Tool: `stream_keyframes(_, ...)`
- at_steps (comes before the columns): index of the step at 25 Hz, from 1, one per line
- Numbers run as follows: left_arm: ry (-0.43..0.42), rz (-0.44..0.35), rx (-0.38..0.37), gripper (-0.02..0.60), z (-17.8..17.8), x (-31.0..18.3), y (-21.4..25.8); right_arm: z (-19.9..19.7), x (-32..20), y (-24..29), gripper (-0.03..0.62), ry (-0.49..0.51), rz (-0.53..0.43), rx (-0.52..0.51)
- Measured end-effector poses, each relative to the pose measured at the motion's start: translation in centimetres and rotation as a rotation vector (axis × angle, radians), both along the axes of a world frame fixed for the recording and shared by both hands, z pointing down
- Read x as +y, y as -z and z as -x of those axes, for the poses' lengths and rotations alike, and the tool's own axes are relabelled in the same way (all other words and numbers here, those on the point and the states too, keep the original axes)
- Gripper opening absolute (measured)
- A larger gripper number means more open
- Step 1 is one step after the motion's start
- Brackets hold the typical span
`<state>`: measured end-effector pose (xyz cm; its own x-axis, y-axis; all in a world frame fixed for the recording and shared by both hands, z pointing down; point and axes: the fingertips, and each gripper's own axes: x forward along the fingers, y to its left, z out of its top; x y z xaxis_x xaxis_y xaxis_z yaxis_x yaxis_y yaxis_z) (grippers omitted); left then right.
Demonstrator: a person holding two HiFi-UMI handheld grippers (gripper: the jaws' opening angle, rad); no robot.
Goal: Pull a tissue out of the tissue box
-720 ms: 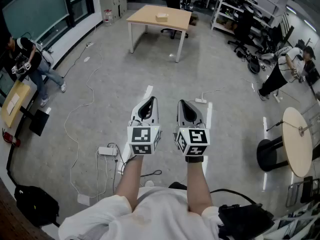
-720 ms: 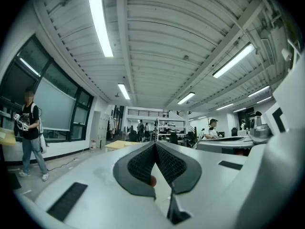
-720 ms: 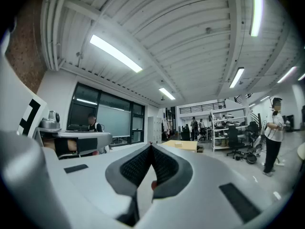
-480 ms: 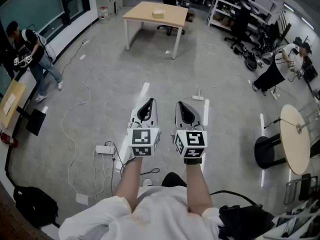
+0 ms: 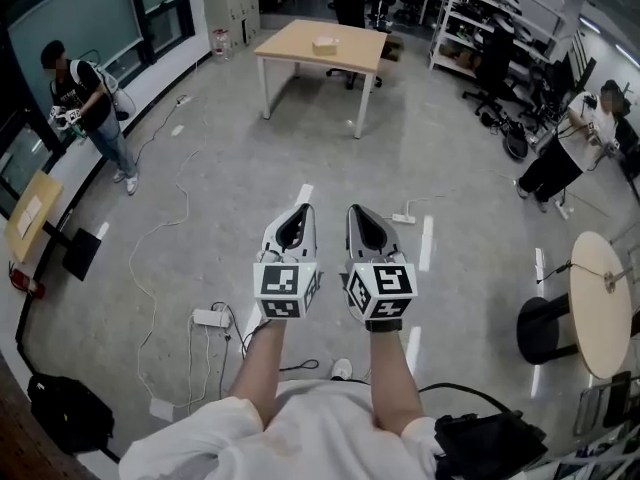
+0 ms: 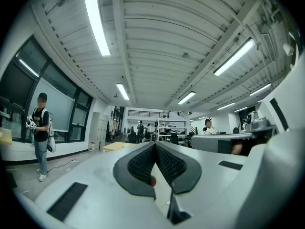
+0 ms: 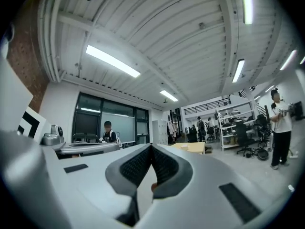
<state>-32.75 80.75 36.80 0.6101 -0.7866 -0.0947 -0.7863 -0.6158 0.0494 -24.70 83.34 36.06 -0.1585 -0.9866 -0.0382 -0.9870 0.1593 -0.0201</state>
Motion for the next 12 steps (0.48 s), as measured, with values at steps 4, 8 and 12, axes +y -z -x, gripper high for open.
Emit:
stream_keyframes(4,0.006,-0.021,0.022,-0.012,-4.0,-0.9,0.2,-3.8,-0.9,-0.1,-0.002,0.005,0.0,0.005)
stream_keyframes(8,0.01,-0.013,0.018,-0.012,-8.2,-2.0,0.3,-7.7,-2.3,0.4,-0.002,0.018,-0.006,0.011)
stream_keyframes(12,0.017,0.008,-0.018,-0.012,-9.7,-1.8,-1.6,-9.1,-2.6,-1.5,-0.002,0.02,0.022,0.029)
